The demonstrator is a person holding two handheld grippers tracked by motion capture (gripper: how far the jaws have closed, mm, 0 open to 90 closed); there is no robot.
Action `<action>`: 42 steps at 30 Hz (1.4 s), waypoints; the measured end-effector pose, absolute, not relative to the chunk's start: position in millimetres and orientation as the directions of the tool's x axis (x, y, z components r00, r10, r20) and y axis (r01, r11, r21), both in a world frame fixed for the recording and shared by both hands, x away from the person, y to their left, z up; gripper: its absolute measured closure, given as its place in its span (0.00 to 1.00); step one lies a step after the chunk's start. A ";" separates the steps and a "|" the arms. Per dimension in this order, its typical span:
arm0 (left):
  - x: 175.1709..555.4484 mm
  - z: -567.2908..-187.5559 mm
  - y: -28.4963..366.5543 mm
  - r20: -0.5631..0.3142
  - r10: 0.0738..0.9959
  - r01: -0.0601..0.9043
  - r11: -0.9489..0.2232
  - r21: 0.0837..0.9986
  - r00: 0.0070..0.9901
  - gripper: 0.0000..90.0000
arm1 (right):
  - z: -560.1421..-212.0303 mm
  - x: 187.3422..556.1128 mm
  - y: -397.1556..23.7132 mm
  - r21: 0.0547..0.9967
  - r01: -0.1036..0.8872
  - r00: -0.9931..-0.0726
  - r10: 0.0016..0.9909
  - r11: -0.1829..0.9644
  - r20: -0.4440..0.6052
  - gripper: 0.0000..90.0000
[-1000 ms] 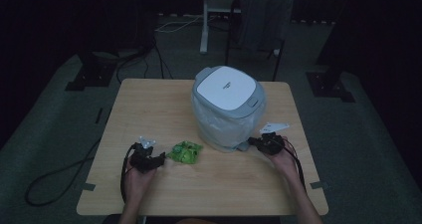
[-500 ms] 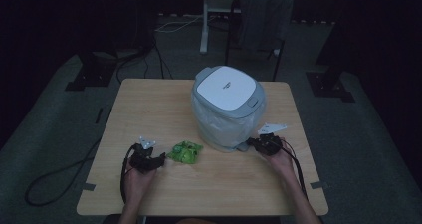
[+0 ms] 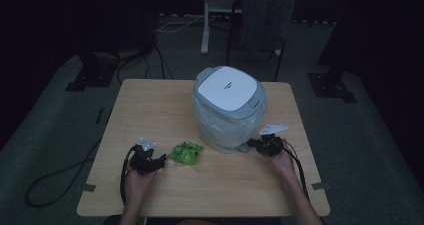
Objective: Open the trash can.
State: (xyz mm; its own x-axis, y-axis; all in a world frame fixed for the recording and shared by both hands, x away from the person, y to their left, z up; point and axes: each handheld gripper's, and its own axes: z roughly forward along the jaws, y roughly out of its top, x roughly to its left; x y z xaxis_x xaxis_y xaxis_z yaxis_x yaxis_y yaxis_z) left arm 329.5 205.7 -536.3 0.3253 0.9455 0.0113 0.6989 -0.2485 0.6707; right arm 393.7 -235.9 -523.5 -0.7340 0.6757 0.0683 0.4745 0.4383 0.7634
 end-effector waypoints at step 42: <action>328.5 -536.7 204.5 0.013 0.941 0.694 -0.258 0.672 0.337 0.39 | -532.8 395.2 -234.5 0.747 0.497 -0.725 0.684 0.442 0.079 1.00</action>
